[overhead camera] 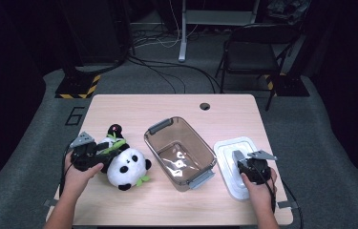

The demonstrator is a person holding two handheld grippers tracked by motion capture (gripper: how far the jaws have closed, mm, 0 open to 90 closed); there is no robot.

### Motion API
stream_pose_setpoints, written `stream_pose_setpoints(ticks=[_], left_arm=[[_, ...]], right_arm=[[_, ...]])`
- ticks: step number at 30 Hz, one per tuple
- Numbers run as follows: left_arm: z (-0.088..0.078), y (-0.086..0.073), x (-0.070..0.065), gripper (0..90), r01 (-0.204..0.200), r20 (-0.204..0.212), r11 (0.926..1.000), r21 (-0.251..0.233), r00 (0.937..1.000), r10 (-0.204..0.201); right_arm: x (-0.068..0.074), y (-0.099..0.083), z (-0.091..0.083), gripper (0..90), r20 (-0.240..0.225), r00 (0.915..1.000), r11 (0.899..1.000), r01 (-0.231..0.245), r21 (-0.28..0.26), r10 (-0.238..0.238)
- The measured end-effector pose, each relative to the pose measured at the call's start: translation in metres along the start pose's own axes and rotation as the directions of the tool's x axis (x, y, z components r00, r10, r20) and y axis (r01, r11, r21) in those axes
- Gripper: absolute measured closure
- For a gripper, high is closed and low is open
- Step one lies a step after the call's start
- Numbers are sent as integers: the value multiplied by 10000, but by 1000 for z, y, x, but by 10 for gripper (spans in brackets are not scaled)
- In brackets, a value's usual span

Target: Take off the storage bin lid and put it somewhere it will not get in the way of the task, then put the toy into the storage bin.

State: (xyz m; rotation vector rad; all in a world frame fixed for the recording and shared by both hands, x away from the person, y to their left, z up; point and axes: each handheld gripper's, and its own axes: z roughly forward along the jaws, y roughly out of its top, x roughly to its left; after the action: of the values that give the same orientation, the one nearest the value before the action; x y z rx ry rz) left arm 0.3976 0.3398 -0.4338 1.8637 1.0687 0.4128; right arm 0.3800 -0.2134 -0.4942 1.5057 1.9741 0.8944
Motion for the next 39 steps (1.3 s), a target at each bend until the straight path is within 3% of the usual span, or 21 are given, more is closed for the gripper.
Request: stream_pose_setpoints(ticks=[7, 16, 21, 25, 32, 39], left_arm=[[11, 10, 1, 413, -114, -3, 9999, 84, 9999, 114], [31, 11, 3, 425, -254, -73, 9986, 457, 9996, 258], [34, 9, -1, 509, -842, -422, 9938, 729, 9953, 874], [35, 5, 0, 601, -915, -528, 9933, 706, 9940, 953], [31, 2, 0, 692, -788, -493, 9952, 575, 9954, 817], [25, 2, 1, 716, -532, -542, 9977, 430, 9970, 555]], right_arm=[[2, 1, -2, 519, -7, 10000, 9999, 68, -96, -68], [6, 3, -7, 514, -10, 10000, 9991, 94, -420, -95], [6, 4, -10, 514, 4, 10000, 9985, 93, -547, -92], [5, 4, -12, 514, 13, 9999, 9977, 107, -665, -106], [5, 7, -18, 504, 38, 10000, 9960, 23, -891, -20], [12, 14, -24, 473, 32, 9992, 9946, 387, -965, -386]])
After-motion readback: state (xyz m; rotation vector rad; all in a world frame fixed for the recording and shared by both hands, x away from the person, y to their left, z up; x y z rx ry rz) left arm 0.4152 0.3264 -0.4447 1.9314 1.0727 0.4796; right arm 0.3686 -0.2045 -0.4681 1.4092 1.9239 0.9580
